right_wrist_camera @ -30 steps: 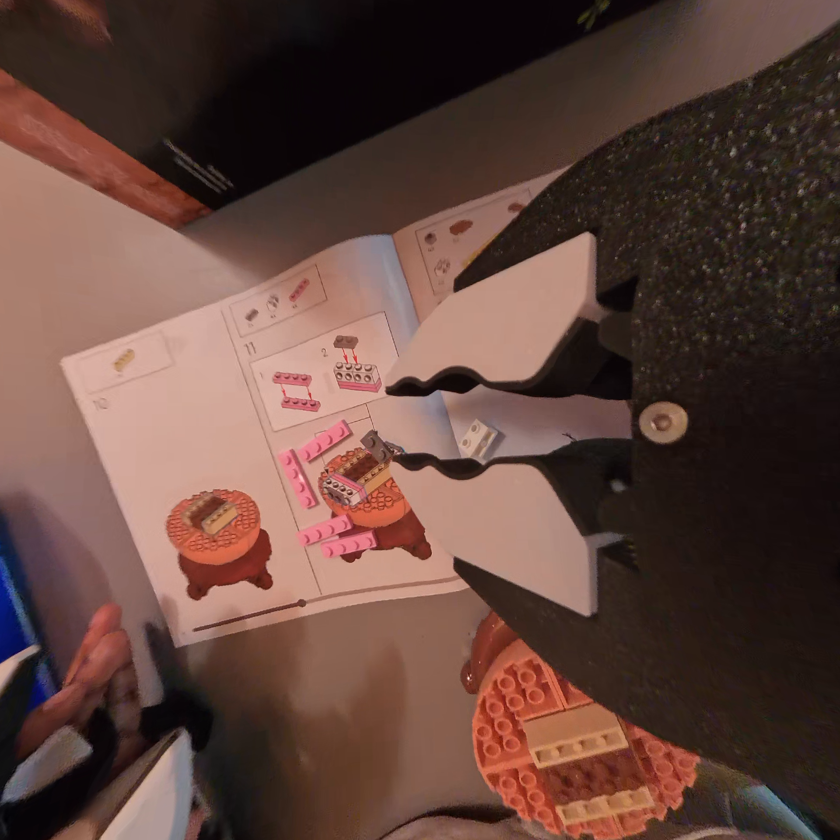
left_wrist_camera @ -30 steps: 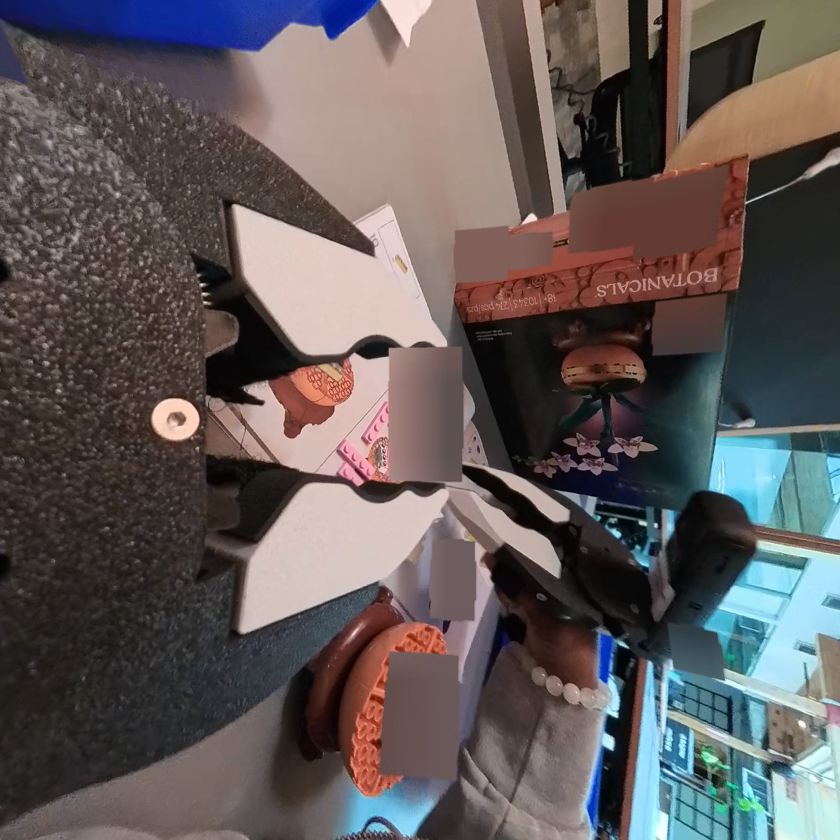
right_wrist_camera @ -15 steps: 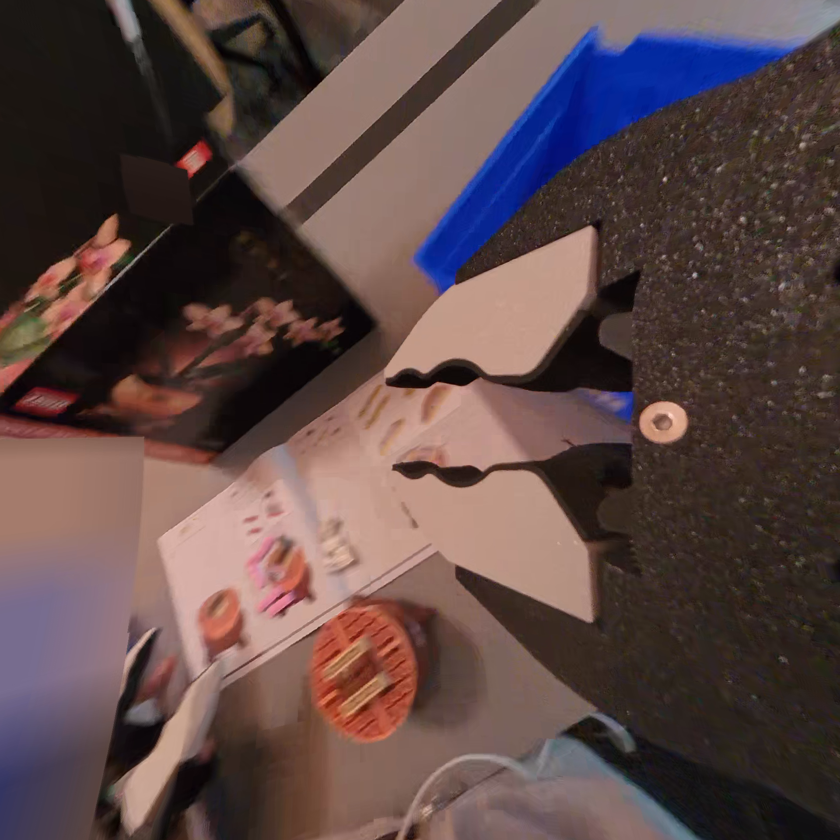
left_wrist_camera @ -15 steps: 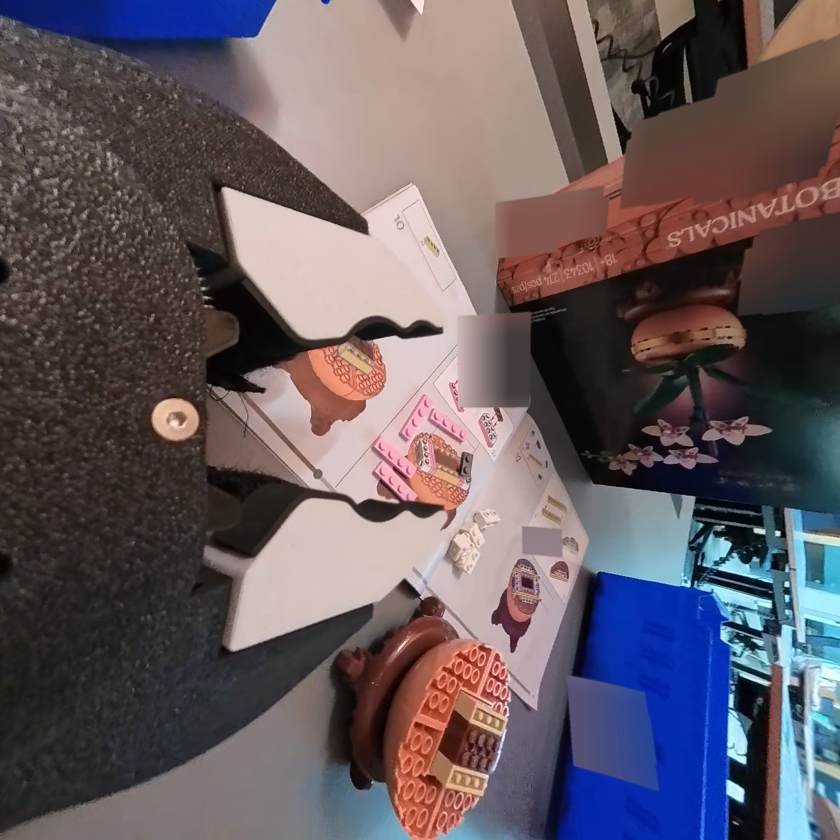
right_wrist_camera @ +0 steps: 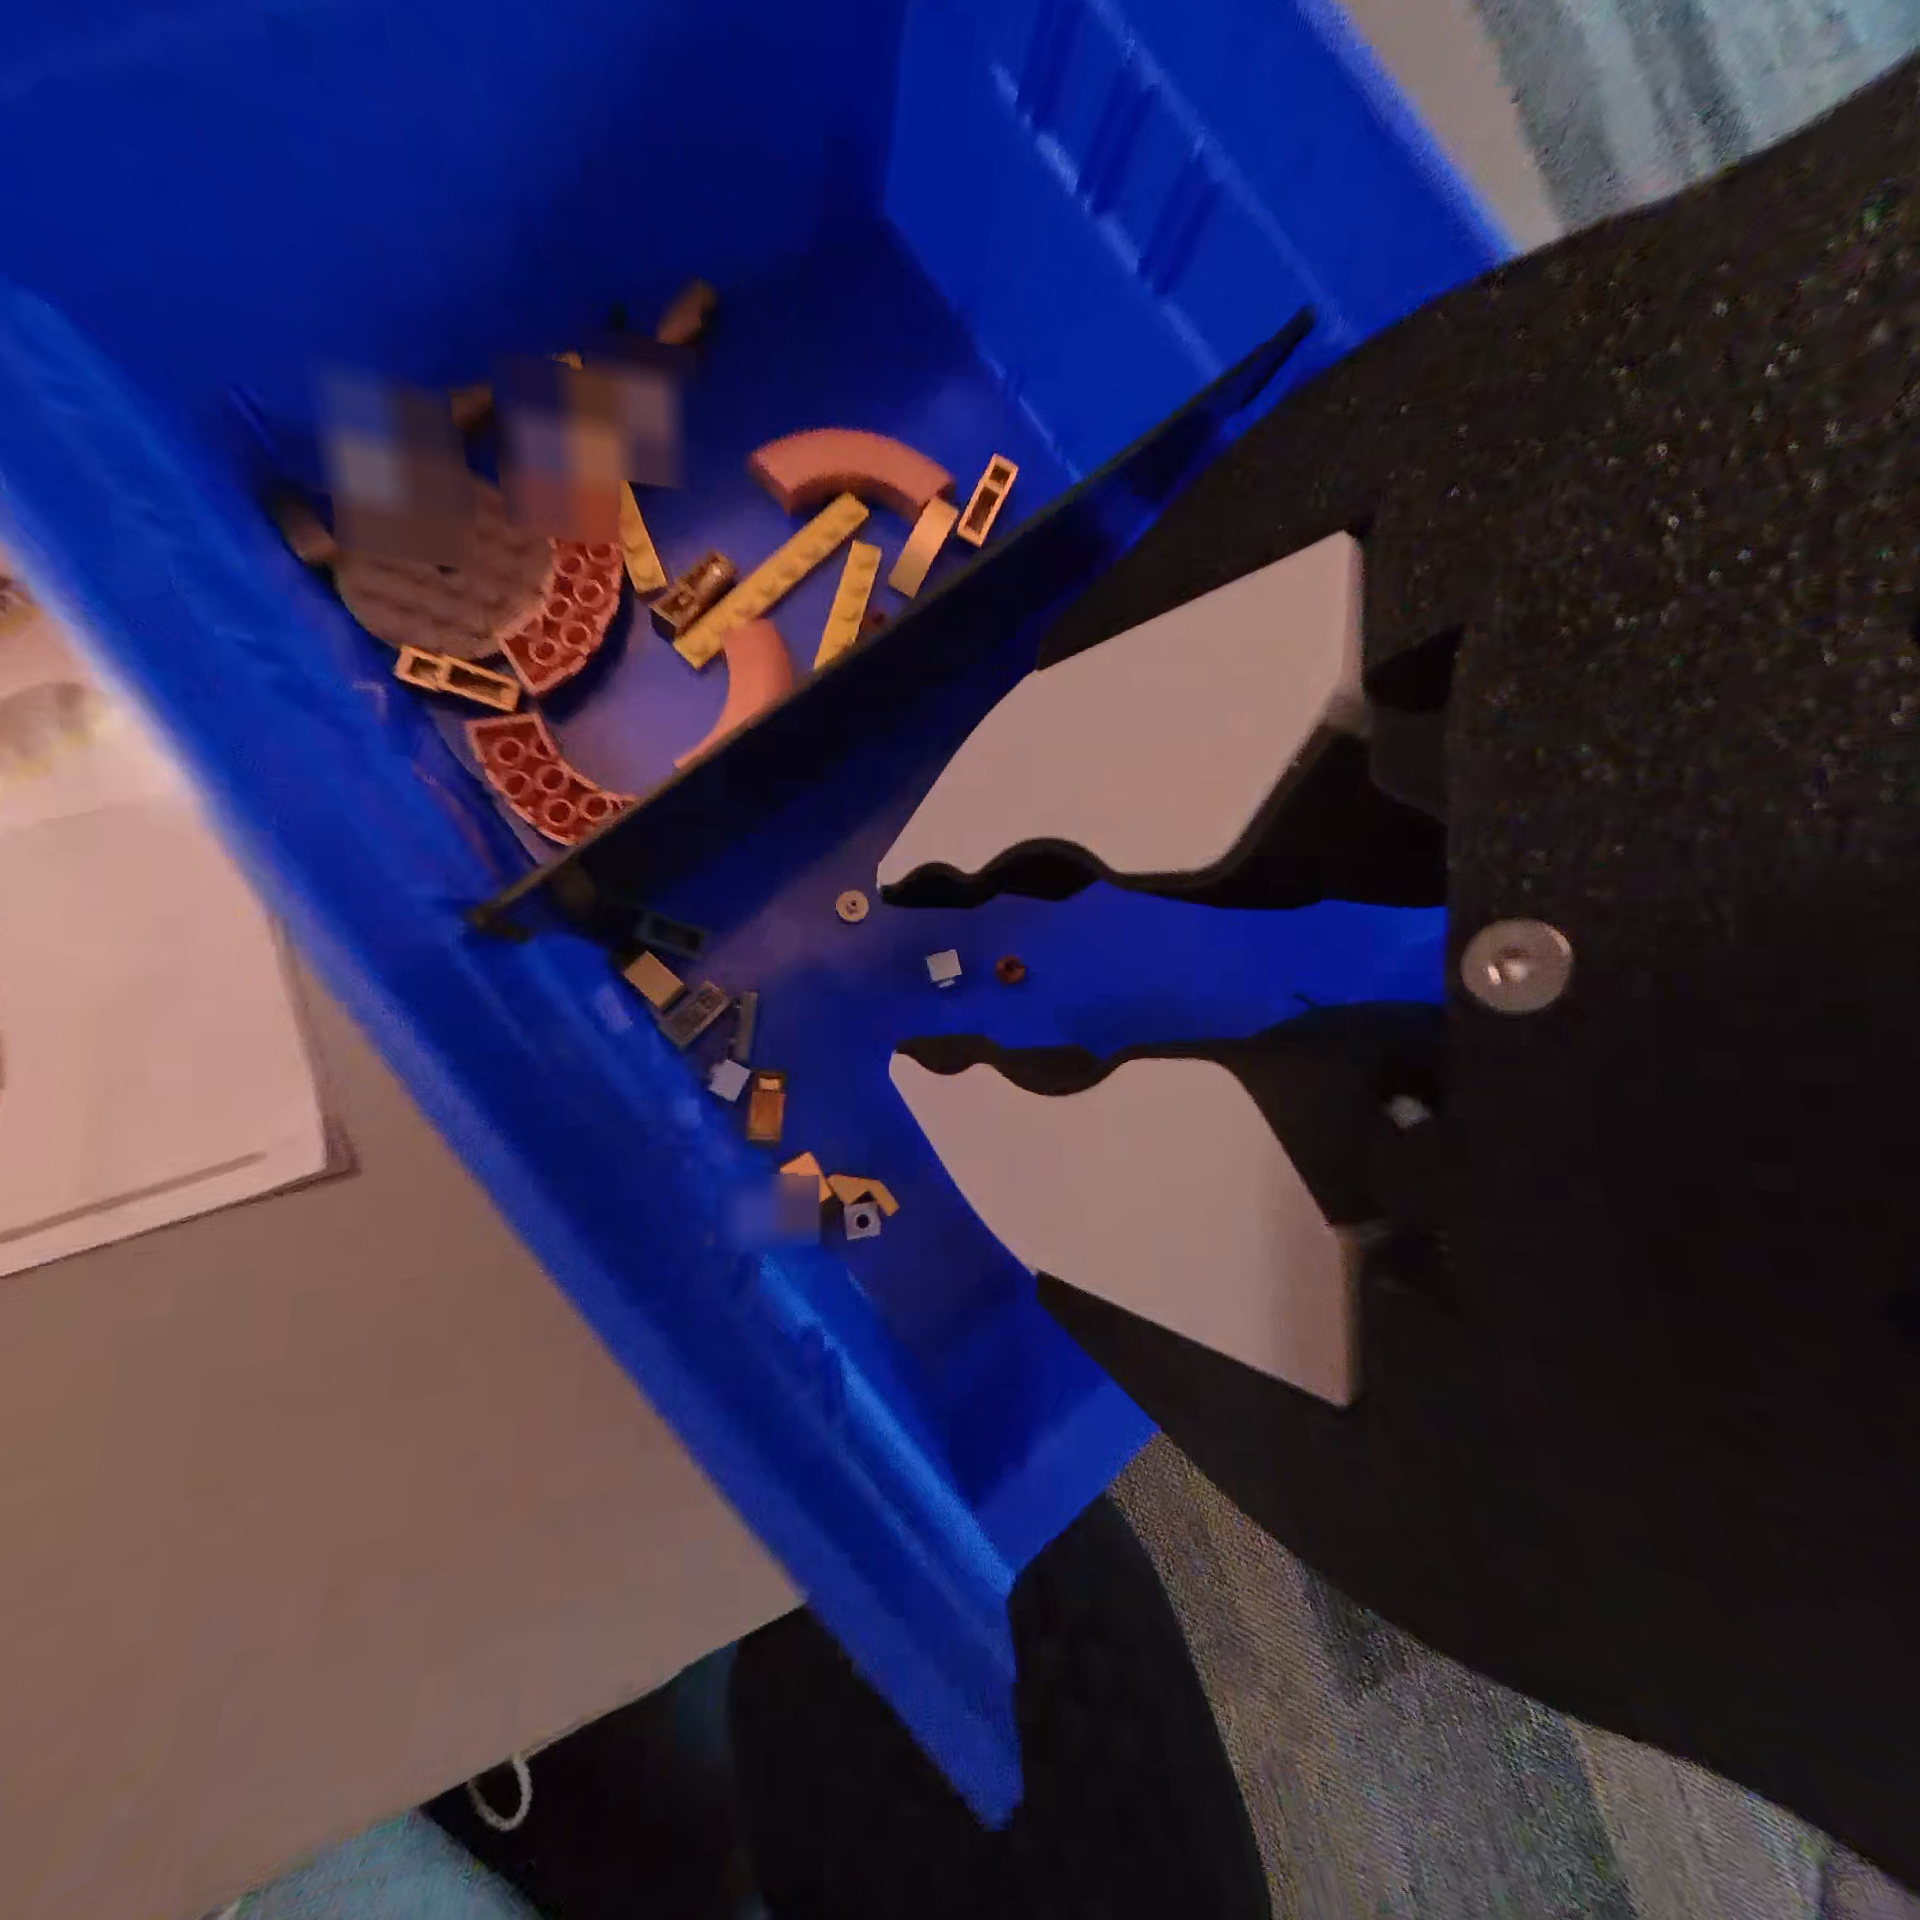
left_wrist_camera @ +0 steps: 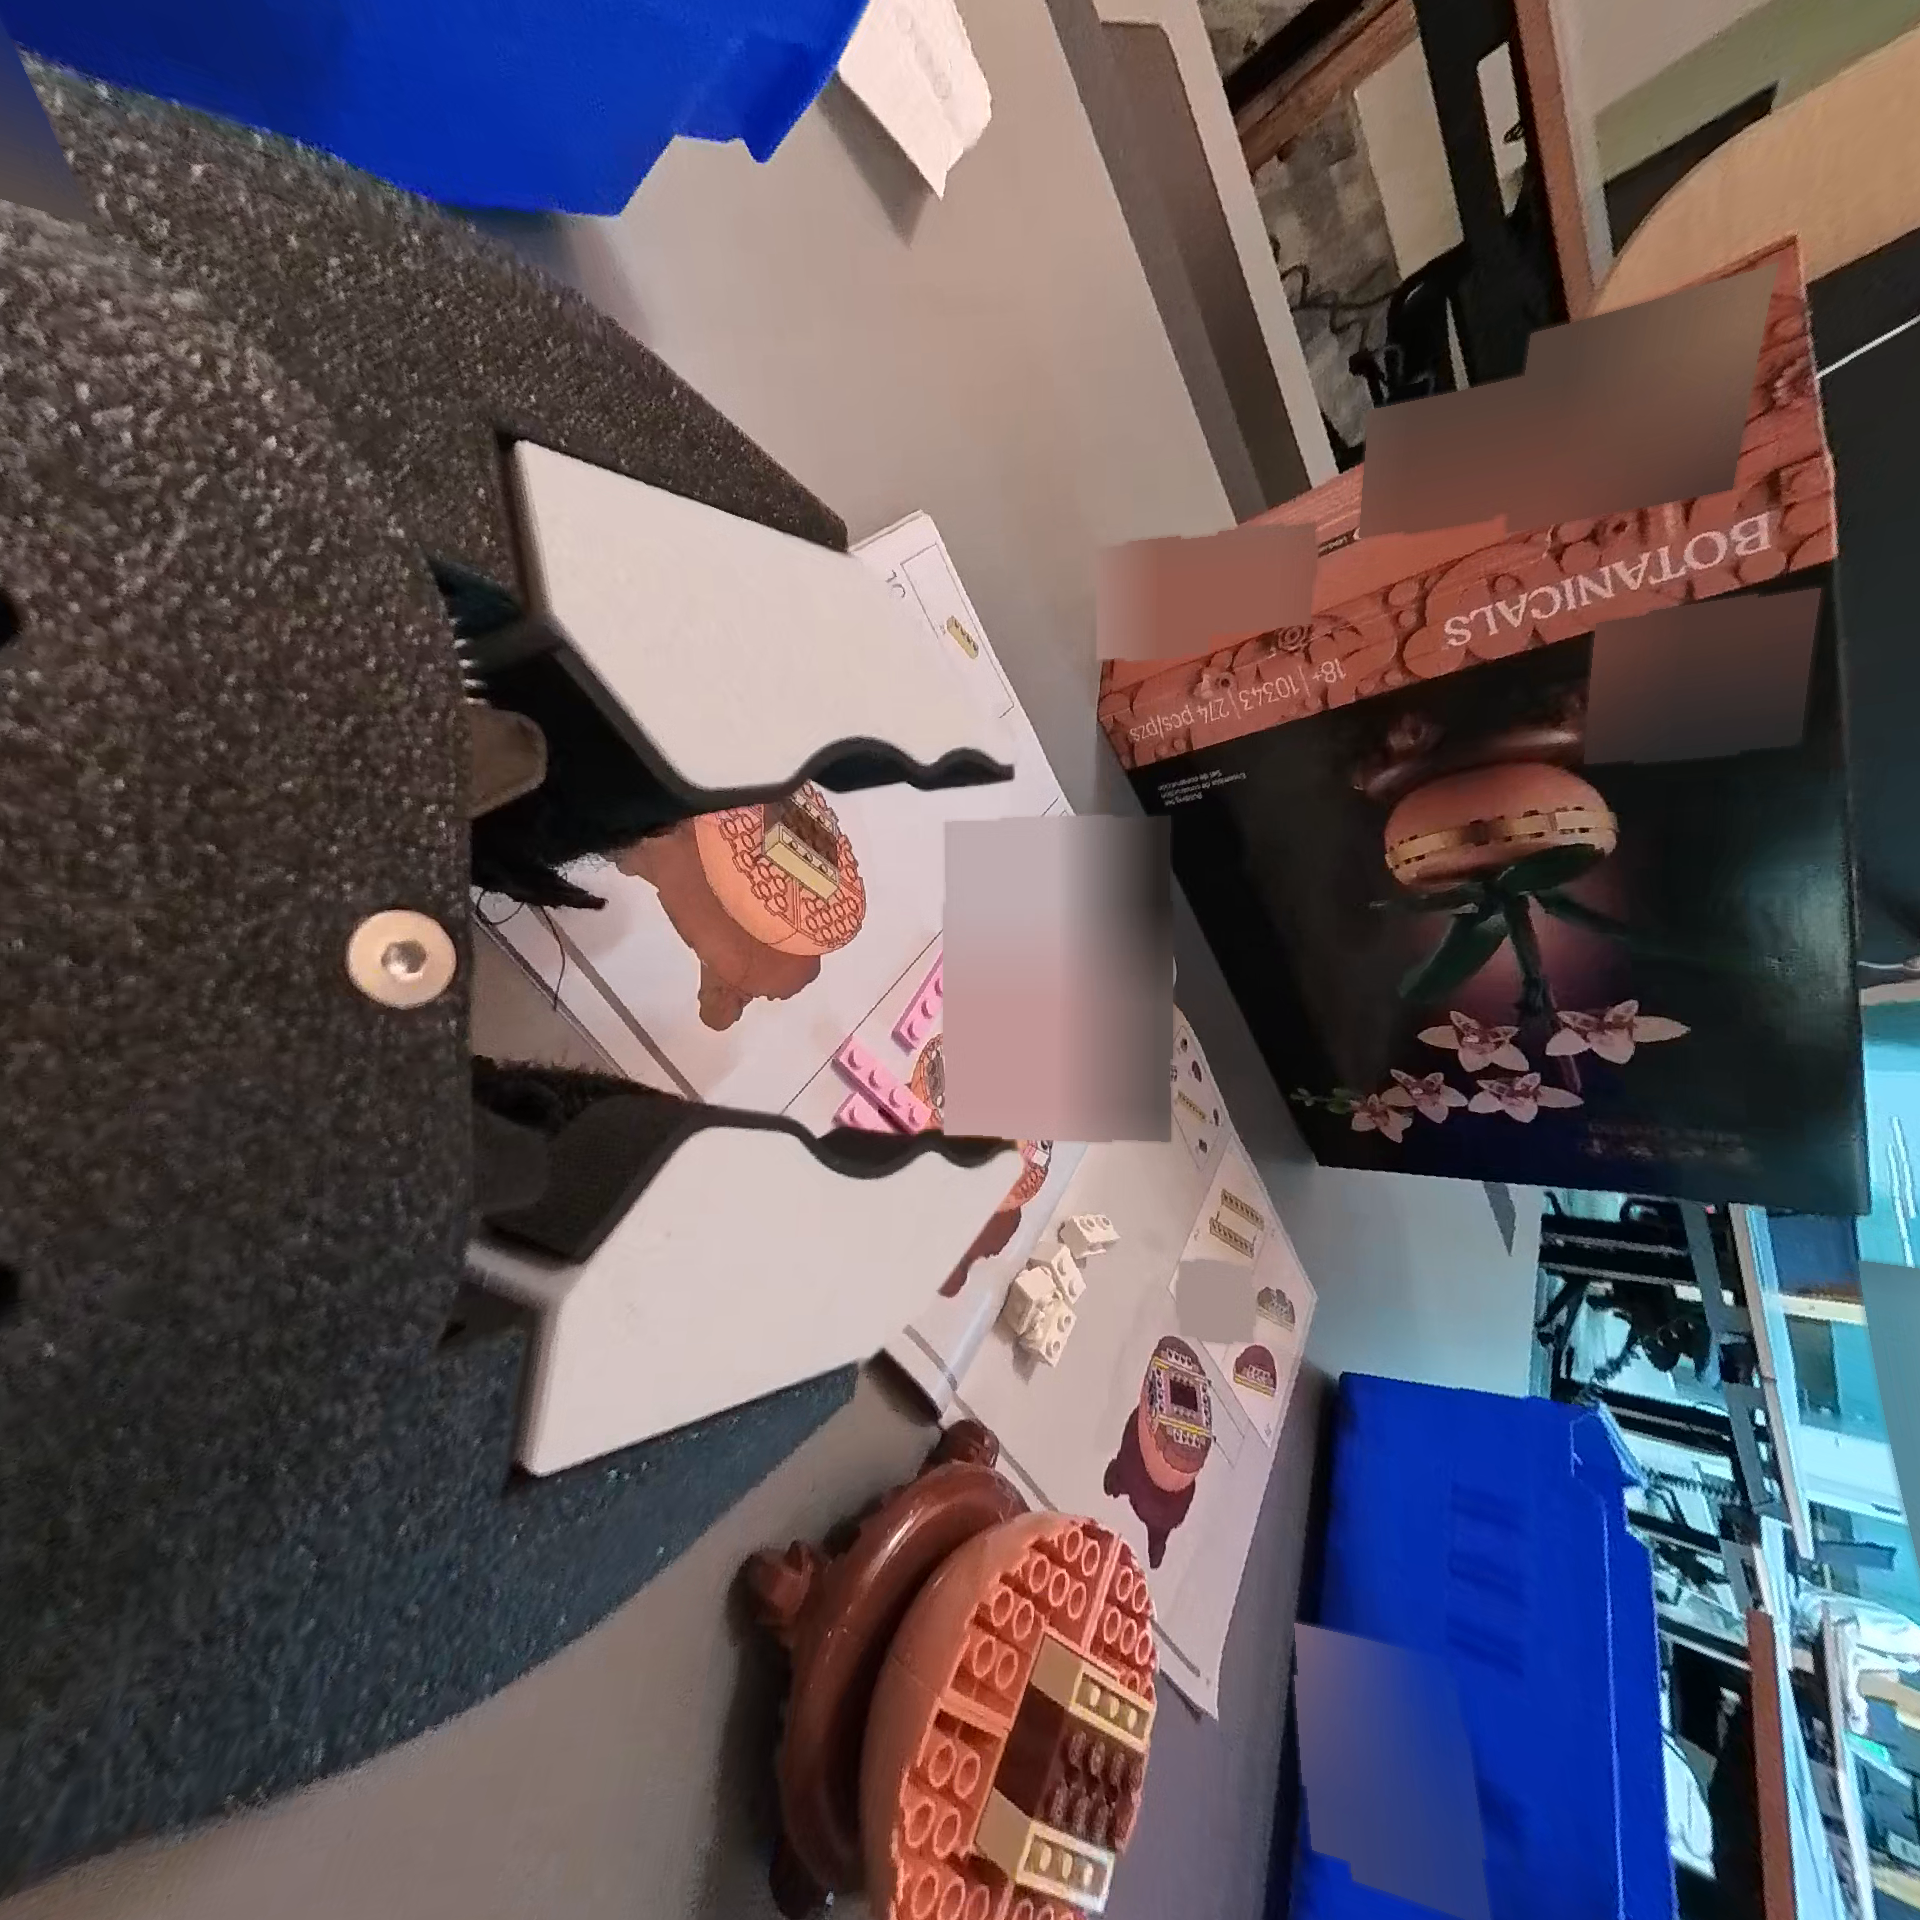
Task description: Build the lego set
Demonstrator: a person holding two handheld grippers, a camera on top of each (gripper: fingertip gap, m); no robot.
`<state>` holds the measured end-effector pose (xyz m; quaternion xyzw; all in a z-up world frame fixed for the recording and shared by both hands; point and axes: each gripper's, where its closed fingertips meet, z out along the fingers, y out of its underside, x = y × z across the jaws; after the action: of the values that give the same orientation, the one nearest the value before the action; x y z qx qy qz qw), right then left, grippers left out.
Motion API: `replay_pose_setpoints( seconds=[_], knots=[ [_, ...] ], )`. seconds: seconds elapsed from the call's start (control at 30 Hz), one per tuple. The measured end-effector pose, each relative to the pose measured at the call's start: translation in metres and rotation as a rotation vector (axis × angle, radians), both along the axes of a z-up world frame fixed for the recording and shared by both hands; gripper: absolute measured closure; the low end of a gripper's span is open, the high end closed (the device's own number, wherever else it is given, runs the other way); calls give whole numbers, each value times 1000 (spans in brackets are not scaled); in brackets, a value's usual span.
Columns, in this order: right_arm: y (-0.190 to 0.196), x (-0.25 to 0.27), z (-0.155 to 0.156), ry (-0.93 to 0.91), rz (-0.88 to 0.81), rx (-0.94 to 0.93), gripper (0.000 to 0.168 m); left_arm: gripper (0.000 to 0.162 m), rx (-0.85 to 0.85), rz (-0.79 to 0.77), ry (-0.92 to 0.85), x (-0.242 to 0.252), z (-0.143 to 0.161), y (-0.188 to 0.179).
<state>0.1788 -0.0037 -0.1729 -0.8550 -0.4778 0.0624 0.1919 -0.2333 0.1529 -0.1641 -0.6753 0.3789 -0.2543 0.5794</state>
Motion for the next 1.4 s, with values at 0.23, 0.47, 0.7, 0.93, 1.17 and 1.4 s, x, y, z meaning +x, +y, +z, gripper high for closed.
replay_pose_setpoints(
  seconds=[0.23, 0.47, 0.7, 0.93, 1.17, 1.4],
  knots=[
    [-14, -4, -33, 64, 81, -89, 146, 100, 11, 23, 80, 3, -8, 2],
    [-4, -25, -33, 154, 130, -9, 153, 100, -30, 18, 134, 7, -17, 4],
    [9, -36, -38, 172, 264, 65, 155, 101, -17, 32, 131, 5, -16, 4],
    [9, -36, -46, 102, 382, 79, 158, 102, -8, 38, 115, 4, -13, 5],
    [4, -36, -54, 78, 464, 62, 161, 102, -5, 45, 105, 3, -12, 5],
    [11, -27, -35, 157, 308, 162, 162, 103, 1, 50, 108, 3, -12, 5]
  ],
)
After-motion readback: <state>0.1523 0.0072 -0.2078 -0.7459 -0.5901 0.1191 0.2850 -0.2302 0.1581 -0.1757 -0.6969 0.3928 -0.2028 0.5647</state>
